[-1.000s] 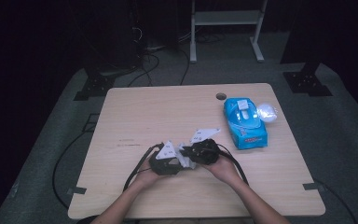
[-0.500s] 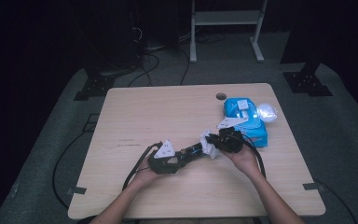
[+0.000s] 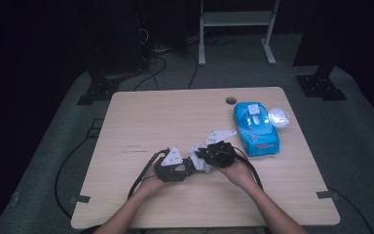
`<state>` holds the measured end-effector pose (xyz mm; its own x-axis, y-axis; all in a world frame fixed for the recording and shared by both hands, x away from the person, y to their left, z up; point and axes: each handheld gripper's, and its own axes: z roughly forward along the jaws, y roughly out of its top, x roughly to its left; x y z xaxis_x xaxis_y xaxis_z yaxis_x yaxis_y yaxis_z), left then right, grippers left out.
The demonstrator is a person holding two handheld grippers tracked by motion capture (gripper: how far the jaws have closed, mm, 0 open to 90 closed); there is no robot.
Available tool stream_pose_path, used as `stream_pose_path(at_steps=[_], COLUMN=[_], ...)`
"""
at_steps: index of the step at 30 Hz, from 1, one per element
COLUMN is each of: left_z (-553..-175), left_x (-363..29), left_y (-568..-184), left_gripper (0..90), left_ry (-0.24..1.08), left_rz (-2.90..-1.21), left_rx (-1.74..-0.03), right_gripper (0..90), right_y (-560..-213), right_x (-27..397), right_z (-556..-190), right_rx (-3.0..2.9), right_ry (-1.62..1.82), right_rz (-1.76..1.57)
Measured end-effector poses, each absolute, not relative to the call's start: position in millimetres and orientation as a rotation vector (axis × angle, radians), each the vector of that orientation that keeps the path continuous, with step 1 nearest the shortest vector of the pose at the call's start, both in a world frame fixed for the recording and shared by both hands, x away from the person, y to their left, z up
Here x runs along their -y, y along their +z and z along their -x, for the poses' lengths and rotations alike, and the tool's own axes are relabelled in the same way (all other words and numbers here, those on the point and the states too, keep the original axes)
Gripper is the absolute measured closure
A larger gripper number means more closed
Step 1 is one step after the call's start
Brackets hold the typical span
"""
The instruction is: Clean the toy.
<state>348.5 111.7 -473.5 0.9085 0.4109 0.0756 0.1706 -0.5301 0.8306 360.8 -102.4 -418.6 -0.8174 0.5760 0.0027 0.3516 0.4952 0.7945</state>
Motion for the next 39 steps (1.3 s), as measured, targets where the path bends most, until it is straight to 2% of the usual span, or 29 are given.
stream_pose_path(at_steps=[6, 16, 25, 28, 39], left_z=[-352, -355, -358, -358, -361], left_x=[-108, -117, -120, -121, -125], left_y=[-470, -467, -467, -466, -465], left_gripper=[57.7, 57.8, 57.8, 57.5, 49.9], left_ry=[0.333, 0.334, 0.349, 0.350, 0.275], left_rz=[-2.155, -2.143, -2.153, -2.145, -2.091], left_rx=[-0.398, -0.409, -0.395, -0.402, -0.482], right_gripper=[82.3, 82.3, 82.4, 82.5, 82.4], right_y=[-422, -421, -415, -418, -421], right_x=[124, 75, 129, 144, 144], right_z=[-373, -361, -383, -386, -372], right_rx=[-2.459, -2.565, -2.391, -2.381, -2.362], right_ry=[1.290, 1.362, 1.175, 1.207, 1.198], right_rz=[-0.940, -0.759, -0.930, -0.990, -0.933])
